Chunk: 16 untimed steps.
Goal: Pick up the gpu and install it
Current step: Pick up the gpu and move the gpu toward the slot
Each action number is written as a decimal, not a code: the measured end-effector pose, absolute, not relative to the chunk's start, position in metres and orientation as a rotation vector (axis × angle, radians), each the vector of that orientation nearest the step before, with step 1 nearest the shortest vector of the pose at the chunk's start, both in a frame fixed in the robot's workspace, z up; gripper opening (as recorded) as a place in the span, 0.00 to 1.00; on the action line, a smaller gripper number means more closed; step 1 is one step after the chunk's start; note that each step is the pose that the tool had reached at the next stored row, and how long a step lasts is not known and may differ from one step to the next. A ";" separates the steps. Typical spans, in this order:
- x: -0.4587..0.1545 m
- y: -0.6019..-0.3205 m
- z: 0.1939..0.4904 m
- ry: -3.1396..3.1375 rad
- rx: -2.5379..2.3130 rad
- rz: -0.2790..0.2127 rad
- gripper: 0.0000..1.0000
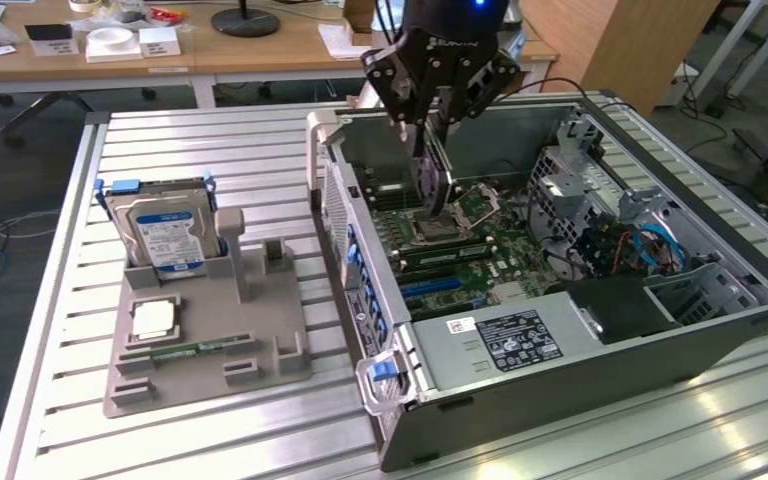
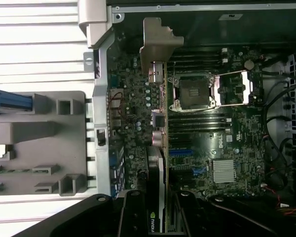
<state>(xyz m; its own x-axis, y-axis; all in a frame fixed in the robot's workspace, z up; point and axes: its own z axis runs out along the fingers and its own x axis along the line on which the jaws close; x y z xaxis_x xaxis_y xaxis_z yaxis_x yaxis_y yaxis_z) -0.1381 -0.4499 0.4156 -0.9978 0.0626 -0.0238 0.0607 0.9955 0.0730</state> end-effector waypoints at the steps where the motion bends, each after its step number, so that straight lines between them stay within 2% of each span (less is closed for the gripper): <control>1: -0.136 -0.450 0.416 3.112 0.096 0.113 0.27; 16: -0.100 -0.448 0.416 3.112 0.096 0.113 0.27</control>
